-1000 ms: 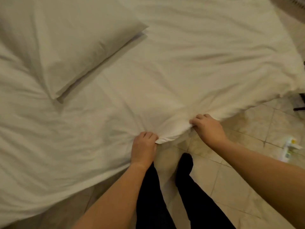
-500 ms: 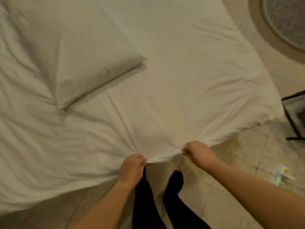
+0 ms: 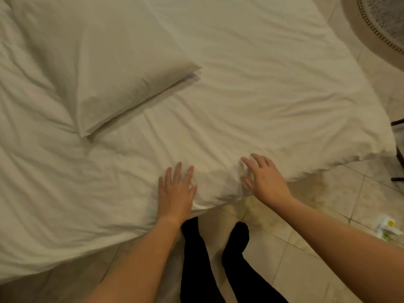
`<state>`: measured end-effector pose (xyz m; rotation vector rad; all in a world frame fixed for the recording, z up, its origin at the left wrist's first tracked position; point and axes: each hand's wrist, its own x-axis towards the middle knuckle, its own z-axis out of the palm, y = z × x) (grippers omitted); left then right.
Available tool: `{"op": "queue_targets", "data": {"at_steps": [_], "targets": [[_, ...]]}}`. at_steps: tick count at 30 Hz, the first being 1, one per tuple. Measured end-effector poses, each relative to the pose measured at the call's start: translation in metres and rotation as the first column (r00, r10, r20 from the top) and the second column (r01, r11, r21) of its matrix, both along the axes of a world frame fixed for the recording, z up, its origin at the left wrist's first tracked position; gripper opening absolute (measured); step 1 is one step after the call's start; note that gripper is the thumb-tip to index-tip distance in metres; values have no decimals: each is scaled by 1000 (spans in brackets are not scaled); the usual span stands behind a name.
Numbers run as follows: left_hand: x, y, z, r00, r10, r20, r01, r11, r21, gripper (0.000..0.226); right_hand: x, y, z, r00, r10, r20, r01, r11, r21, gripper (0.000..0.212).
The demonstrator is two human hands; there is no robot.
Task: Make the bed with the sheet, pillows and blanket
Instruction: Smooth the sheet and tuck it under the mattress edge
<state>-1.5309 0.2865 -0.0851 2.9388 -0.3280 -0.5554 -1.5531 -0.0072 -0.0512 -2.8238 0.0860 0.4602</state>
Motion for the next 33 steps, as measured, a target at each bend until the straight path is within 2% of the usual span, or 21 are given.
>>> {"op": "queue_targets", "data": {"at_steps": [2, 5, 10, 19, 25, 29, 33], "targets": [[2, 4, -6, 987, 55, -152, -40, 994, 103, 76, 10, 8, -6, 992, -32, -121, 28, 999, -32, 65], [-5, 8, -16, 952, 60, -301, -17, 989, 146, 86, 15, 21, -19, 956, -65, -287, 67, 998, -2, 73], [0, 12, -22, 938, 45, -344, -12, 995, 97, 89, 14, 26, -30, 930, -72, -361, 64, 997, -35, 80], [11, 19, -9, 905, 34, -425, -32, 999, 12, 90, 29, 29, -16, 898, -81, -433, 65, 997, -52, 78], [33, 36, 5, 848, -1, -531, -62, 993, -101, 76, 48, 36, -1, 831, -113, -545, 110, 993, -37, 72], [52, 63, 9, 837, 53, -544, -235, 934, -271, 65, 61, 41, 2, 823, -135, -553, 119, 991, -65, 64], [77, 92, 21, 819, 305, -487, -479, 830, -286, 52, 77, 54, 11, 850, -217, -480, 237, 971, -19, 51]]}}
